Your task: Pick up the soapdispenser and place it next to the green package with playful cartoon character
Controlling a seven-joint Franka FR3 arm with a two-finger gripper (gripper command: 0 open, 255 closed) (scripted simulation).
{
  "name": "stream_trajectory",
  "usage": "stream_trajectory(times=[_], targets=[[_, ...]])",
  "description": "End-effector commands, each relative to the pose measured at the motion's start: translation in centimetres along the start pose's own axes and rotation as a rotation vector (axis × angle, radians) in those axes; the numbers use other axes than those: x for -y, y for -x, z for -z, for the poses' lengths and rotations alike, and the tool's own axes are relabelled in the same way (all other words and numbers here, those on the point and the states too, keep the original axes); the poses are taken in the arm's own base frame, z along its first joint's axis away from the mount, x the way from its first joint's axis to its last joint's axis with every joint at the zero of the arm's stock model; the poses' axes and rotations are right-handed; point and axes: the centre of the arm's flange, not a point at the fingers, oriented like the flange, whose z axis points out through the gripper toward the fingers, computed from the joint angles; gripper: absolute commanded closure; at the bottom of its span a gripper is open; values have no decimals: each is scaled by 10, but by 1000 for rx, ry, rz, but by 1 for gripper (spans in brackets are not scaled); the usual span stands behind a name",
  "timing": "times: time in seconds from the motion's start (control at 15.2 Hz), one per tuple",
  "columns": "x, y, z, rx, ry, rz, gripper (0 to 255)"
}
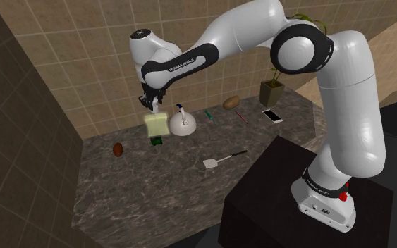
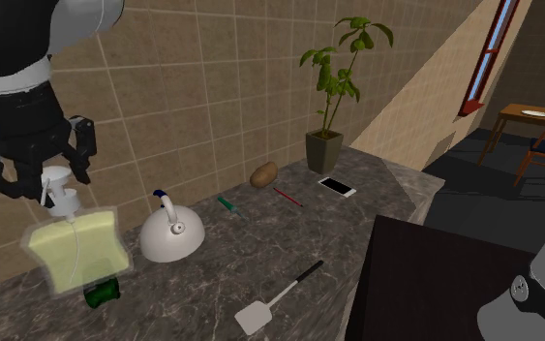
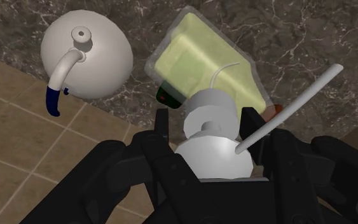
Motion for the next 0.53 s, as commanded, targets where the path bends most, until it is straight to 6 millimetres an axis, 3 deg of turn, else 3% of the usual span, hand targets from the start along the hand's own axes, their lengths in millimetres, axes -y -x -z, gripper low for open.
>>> stream_trajectory(times=[0.0, 0.46], targets=[[1, 2, -10, -1, 0, 0, 255], [6, 9, -46, -1, 0, 0, 255]])
